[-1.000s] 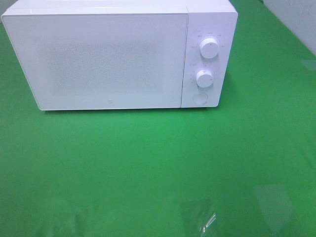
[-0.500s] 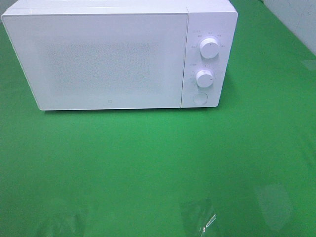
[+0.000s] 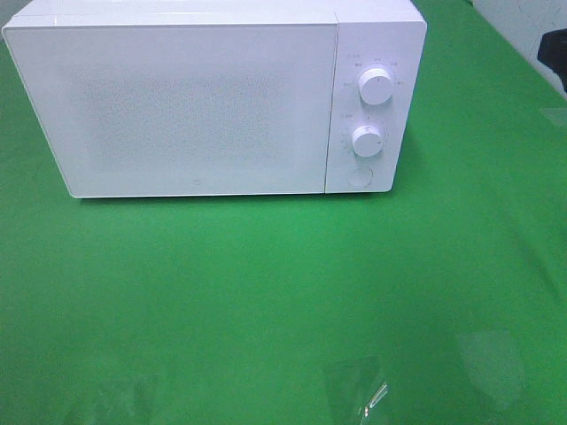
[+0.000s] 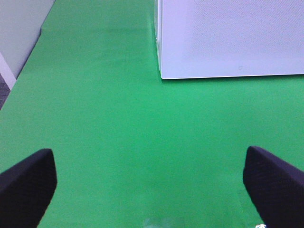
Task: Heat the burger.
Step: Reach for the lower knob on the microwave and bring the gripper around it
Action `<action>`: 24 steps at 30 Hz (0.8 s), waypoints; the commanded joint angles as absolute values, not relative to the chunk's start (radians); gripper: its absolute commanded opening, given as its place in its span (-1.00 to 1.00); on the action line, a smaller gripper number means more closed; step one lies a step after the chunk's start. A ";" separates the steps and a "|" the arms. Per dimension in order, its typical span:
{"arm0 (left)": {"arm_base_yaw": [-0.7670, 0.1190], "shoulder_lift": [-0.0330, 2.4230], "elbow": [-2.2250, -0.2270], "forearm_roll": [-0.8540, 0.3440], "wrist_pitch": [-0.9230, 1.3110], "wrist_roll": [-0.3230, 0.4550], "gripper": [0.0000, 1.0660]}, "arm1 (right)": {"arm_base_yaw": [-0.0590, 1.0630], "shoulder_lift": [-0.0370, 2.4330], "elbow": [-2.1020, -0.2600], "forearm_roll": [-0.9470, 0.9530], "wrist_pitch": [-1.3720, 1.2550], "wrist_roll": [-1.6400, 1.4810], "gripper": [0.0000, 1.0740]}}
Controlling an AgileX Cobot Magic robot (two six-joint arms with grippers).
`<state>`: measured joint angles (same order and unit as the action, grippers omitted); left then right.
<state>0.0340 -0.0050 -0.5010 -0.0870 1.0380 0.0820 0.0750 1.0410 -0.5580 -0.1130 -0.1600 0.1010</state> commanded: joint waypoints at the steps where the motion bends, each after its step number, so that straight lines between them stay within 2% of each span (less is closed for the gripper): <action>1: 0.034 -0.029 -0.497 -0.094 1.034 0.080 0.88 | 0.073 1.128 -0.559 -0.122 -0.246 0.100 0.42; 8: 0.034 -0.029 -0.497 -0.094 1.034 0.080 0.88 | 0.073 1.200 -0.551 -0.110 -0.314 0.071 0.42; 10: 0.034 -0.029 -0.497 -0.094 1.034 0.080 0.88 | 0.073 1.216 -0.523 -0.073 -0.384 0.025 0.42; 12: 0.034 -0.029 -0.497 -0.094 1.034 0.080 0.88 | 0.085 1.233 -0.441 0.083 -0.513 -0.104 0.42; 13: 0.034 -0.029 -0.497 -0.094 1.034 0.080 0.88 | 0.085 1.233 -0.441 0.083 -0.513 -0.104 0.42; 14: 0.034 -0.029 -0.497 -0.094 1.034 0.080 0.88 | 0.112 1.236 -0.404 0.182 -0.583 -0.191 0.42; 17: 0.034 -0.029 -0.497 -0.094 1.034 0.080 0.88 | 0.147 1.238 -0.377 0.256 -0.645 -0.263 0.42; 18: 0.034 -0.029 -0.497 -0.094 1.034 0.080 0.88 | 0.203 1.239 -0.351 0.349 -0.708 -0.331 0.42; 19: 0.034 -0.029 -0.497 -0.094 1.034 0.080 0.88 | 0.203 1.239 -0.351 0.349 -0.708 -0.331 0.42; 21: 0.034 -0.029 -0.497 -0.094 1.034 0.080 0.88 | 0.292 1.239 -0.325 0.471 -0.787 -0.405 0.42; 24: 0.034 -0.029 -0.497 -0.094 1.034 0.080 0.88 | 0.343 1.239 -0.315 0.535 -0.836 -0.442 0.42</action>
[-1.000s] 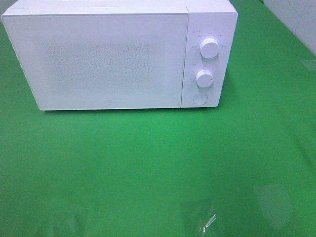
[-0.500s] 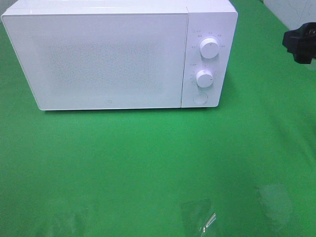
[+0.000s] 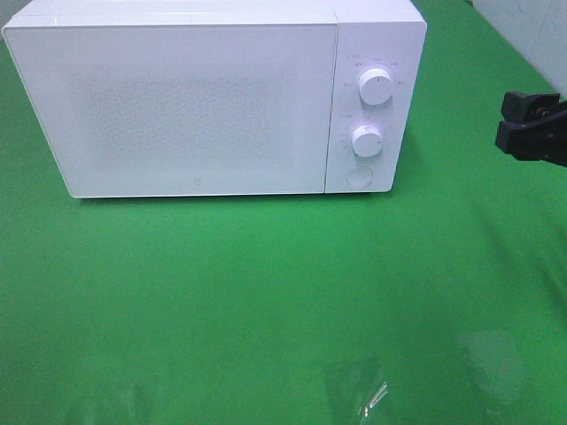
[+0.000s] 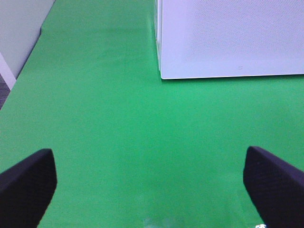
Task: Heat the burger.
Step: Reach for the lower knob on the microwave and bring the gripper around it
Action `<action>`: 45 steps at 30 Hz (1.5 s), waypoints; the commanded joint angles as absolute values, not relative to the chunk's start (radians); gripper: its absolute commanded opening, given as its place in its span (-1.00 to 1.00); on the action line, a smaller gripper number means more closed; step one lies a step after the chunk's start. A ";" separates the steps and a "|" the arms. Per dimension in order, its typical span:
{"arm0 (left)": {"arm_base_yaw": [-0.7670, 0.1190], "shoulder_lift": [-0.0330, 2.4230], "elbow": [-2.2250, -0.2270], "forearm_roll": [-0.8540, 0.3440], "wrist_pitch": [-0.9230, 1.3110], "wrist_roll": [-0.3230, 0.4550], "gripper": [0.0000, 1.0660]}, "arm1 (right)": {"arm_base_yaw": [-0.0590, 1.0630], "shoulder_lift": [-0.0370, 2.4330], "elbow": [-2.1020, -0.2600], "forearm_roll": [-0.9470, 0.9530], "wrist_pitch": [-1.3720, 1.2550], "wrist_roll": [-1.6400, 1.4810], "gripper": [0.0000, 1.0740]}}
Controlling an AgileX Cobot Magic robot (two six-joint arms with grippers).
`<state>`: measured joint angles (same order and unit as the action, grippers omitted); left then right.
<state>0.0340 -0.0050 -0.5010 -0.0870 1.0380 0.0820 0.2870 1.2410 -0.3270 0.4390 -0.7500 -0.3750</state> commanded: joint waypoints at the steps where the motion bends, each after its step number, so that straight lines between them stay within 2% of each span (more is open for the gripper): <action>1: 0.034 -0.029 -0.497 -0.094 1.034 0.080 0.88 | 0.398 1.239 -0.311 0.594 -0.870 -0.469 0.42; 11: 0.034 -0.029 -0.497 -0.094 1.034 0.080 0.88 | 0.577 1.357 -0.309 0.703 -0.990 -0.495 0.42; 14: 0.034 -0.029 -0.497 -0.094 1.034 0.080 0.88 | 0.644 1.437 -0.312 0.778 -1.059 -0.494 0.42; 15: 0.034 -0.029 -0.497 -0.094 1.034 0.080 0.88 | 0.698 1.496 -0.328 0.844 -1.112 -0.491 0.42; 21: 0.034 -0.029 -0.497 -0.094 1.034 0.080 0.88 | 0.758 1.588 -0.395 0.868 -1.135 -0.479 0.42; 45: 0.034 -0.029 -0.497 -0.094 1.034 0.080 0.88 | 0.732 1.885 -0.636 0.855 -1.193 -0.390 0.44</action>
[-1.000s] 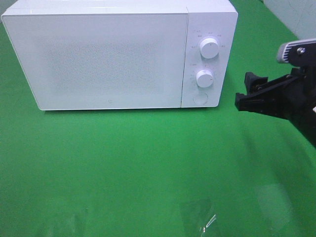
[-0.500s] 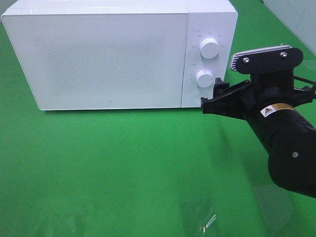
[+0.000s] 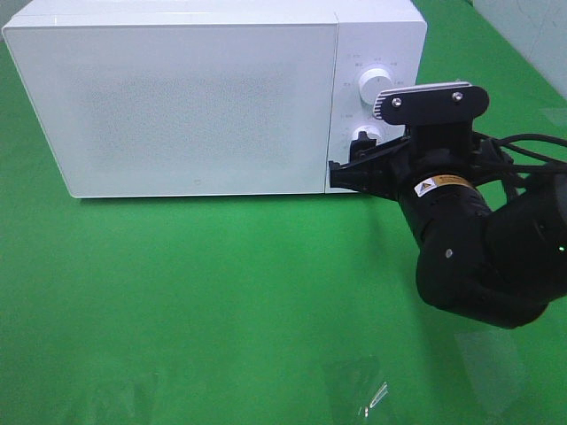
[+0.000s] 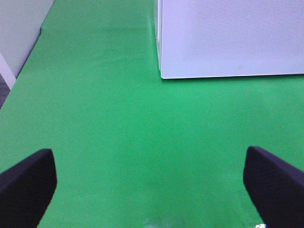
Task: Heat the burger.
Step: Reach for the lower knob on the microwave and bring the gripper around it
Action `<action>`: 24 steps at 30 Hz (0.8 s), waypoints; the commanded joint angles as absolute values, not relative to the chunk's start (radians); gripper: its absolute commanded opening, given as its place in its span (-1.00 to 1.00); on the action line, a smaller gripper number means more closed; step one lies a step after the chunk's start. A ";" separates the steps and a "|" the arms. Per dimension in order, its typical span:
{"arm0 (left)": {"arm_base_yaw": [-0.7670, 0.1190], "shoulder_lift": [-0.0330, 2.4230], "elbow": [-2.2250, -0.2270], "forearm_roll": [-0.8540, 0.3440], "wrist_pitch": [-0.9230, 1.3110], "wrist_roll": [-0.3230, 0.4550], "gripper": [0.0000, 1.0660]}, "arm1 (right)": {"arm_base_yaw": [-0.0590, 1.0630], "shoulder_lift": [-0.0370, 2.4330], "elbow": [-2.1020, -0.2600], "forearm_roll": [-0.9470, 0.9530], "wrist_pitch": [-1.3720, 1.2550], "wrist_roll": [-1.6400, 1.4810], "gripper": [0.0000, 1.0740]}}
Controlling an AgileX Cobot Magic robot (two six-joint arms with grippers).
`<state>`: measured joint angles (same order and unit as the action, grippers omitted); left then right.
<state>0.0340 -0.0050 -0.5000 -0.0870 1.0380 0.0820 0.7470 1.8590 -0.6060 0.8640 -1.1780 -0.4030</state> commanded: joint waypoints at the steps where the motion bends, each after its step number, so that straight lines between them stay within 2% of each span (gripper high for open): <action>1: 0.034 -0.029 -0.497 -0.094 1.034 0.080 0.88 | 0.732 1.885 -0.636 0.855 -1.193 -0.390 0.44; 9: 0.034 -0.029 -0.497 -0.094 1.034 0.080 0.88 | 0.678 1.976 -0.733 0.820 -1.131 -0.341 0.58; 24: 0.034 -0.029 -0.497 -0.094 1.034 0.080 0.88 | 0.662 2.074 -0.818 0.798 -1.123 -0.319 0.53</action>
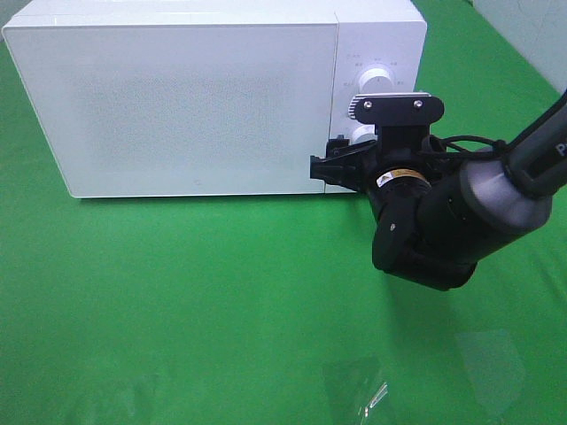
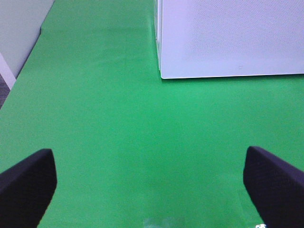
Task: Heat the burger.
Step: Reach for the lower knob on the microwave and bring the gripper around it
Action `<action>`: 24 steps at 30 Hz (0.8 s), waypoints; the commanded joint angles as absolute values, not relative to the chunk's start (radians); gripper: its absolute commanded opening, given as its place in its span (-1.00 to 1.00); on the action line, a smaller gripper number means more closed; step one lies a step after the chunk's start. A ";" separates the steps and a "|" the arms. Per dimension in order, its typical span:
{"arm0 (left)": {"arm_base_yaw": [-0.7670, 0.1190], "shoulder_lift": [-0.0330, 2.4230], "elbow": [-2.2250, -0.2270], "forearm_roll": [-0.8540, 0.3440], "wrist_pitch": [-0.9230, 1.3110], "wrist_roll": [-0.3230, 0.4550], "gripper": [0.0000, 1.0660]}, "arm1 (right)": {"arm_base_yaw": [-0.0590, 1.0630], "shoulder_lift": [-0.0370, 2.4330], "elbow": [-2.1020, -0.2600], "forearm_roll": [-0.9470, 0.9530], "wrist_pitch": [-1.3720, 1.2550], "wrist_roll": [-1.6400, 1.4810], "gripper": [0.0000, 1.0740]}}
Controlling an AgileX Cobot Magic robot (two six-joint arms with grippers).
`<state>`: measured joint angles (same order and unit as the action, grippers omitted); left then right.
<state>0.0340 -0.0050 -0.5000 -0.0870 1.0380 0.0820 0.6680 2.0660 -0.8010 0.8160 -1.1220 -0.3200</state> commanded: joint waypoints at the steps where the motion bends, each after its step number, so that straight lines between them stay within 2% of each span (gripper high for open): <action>1: 0.034 -0.029 -0.497 -0.094 1.034 0.080 0.88 | 0.662 2.076 -0.829 0.791 -1.126 -0.319 0.51; 8: 0.034 -0.029 -0.497 -0.094 1.034 0.080 0.88 | 0.623 2.092 -0.852 0.744 -1.111 -0.319 0.48; 24: 0.034 -0.029 -0.497 -0.094 1.034 0.080 0.88 | 0.619 2.061 -0.843 0.714 -1.133 -0.330 0.41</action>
<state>0.0340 -0.0050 -0.5000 -0.0870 1.0380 0.0820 0.6340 2.0790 -0.8300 0.7390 -1.0750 -0.3200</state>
